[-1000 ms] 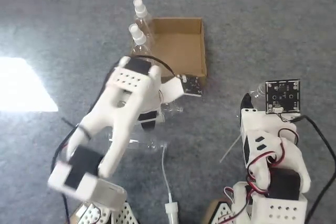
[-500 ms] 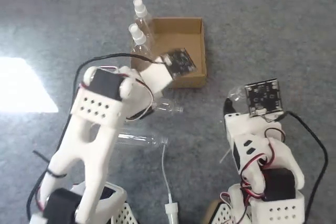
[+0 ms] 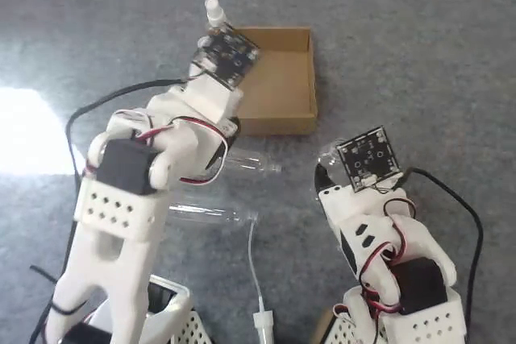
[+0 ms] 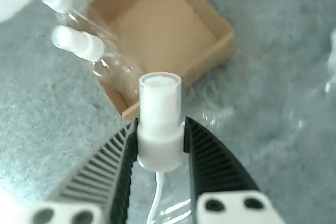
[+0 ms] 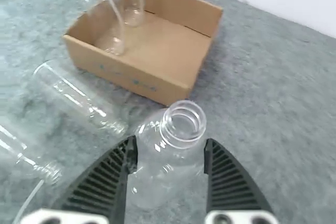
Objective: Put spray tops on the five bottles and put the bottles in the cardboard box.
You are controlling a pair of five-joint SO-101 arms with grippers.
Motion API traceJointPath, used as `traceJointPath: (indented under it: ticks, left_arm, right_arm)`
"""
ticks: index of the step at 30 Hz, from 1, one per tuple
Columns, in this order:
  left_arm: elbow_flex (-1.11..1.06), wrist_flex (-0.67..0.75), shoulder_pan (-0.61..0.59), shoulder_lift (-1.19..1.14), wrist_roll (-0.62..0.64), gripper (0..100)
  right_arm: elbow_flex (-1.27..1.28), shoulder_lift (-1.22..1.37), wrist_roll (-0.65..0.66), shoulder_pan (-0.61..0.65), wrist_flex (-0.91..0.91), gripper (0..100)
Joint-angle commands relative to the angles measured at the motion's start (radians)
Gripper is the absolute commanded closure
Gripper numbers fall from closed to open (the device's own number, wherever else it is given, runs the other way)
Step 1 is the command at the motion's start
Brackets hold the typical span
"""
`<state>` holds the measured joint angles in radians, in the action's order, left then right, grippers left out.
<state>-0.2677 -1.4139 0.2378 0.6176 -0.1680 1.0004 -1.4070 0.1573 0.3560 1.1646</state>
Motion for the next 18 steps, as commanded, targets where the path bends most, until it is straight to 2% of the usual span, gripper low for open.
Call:
traceJointPath:
  ticks: [1, 4, 11, 18]
  left_arm:
    - [0.038, 0.068, -0.009, 0.075, 0.123, 96]
    - [0.038, 0.11, -0.009, 0.112, 0.229, 96]
    - [0.036, 0.219, 0.0, 0.192, 0.354, 96]
    - [0.038, 0.298, 0.002, 0.216, 0.465, 96]
  right_arm:
    - [-0.011, -0.016, 0.015, 0.056, 0.018, 92.9]
    - [-0.011, -0.016, 0.015, 0.076, 0.018, 92.9]
    - [-0.011, -0.022, 0.074, 0.102, 0.018, 92.9]
    - [0.041, -0.202, 0.092, 0.139, 0.027, 92.9]
